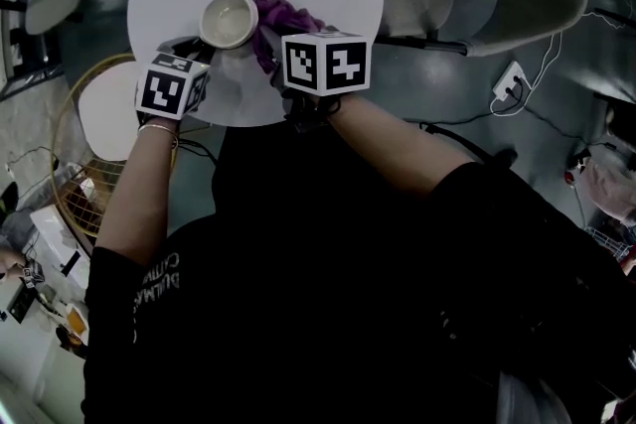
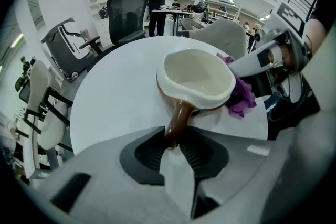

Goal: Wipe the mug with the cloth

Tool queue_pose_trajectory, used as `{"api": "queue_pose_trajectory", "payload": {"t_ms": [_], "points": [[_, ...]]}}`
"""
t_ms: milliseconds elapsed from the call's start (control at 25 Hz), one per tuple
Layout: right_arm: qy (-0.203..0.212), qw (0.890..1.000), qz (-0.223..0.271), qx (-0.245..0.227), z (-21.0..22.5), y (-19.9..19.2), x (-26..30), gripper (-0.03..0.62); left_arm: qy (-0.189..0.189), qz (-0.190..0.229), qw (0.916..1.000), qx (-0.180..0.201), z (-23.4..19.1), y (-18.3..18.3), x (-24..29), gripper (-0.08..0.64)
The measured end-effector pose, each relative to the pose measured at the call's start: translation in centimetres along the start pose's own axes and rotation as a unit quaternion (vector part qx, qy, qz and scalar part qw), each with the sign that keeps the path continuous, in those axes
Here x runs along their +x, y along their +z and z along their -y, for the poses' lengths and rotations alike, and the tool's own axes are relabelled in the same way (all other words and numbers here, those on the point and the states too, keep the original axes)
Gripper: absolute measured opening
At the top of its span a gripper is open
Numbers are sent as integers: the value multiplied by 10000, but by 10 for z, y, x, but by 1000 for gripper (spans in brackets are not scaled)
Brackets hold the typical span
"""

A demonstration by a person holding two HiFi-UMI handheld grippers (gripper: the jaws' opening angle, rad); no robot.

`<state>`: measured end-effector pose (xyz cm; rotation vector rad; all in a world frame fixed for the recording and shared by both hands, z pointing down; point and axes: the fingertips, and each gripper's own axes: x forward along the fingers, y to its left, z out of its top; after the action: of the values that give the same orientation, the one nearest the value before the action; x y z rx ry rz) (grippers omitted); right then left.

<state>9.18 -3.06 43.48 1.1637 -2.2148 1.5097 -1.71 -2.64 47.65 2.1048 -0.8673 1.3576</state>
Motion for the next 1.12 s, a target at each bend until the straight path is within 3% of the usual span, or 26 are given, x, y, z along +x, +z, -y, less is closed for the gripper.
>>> {"api": "queue_pose_trajectory", "payload": {"t_ms": [320, 680, 1120], "points": [[244, 9995, 86, -164, -11, -13, 0, 23, 36, -37, 10000, 58, 3, -1, 0, 77], [842, 9914, -597, -804, -43, -47, 14, 23, 36, -132, 9997, 193, 5, 0, 2, 72], [1380, 9821, -875, -935, -62, -59, 24, 23, 24, -130, 9998, 127, 6, 0, 4, 72]]}}
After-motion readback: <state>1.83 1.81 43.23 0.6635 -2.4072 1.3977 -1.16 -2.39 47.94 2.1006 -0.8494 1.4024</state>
